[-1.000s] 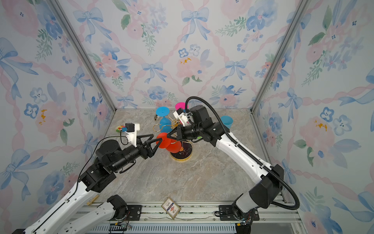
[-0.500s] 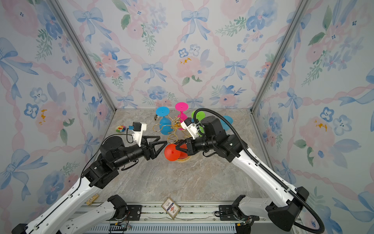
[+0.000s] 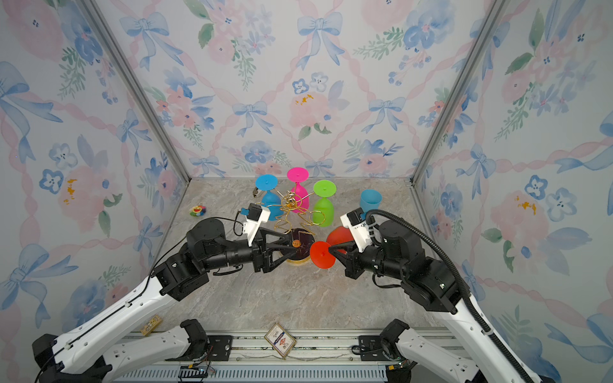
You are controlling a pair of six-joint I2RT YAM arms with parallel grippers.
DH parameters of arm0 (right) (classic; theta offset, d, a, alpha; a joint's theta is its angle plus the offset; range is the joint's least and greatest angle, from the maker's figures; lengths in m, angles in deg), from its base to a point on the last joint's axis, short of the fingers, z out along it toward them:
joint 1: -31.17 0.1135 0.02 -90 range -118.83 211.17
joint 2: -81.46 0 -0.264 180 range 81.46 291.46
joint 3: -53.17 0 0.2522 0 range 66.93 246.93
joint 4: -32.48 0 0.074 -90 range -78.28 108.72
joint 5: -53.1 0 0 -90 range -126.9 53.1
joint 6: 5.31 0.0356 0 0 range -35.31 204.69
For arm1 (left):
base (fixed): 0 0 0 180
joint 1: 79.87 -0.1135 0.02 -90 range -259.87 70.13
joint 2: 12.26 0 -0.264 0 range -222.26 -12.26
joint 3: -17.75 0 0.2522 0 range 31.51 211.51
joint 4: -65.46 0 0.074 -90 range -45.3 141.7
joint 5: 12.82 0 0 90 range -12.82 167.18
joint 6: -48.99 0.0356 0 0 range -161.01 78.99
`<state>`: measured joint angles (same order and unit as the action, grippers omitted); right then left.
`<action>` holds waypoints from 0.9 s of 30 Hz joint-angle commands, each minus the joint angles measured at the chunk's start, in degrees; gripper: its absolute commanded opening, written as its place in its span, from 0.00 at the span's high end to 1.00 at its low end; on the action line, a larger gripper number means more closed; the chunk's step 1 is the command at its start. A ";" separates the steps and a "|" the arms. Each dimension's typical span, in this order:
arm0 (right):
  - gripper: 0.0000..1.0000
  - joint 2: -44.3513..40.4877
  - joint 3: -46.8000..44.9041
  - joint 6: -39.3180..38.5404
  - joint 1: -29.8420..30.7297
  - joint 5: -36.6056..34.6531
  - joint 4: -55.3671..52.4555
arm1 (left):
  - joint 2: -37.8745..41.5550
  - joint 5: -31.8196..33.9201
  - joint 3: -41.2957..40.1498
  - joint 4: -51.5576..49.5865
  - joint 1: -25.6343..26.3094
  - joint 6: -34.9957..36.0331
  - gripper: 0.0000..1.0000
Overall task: Take the wine glass off the wine glass rack
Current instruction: Pick up the wine glass from the wine glass rack.
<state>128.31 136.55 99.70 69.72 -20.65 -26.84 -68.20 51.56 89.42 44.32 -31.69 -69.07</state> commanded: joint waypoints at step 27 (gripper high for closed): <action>1.00 -9.23 -3.06 -6.35 -1.01 6.52 6.71 | -11.23 -17.30 5.24 10.64 5.90 2.21 0.39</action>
<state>119.57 134.37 93.20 69.35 -16.54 -23.46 -78.76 38.22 93.21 52.36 -26.20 -67.41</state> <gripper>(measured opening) 0.047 0.612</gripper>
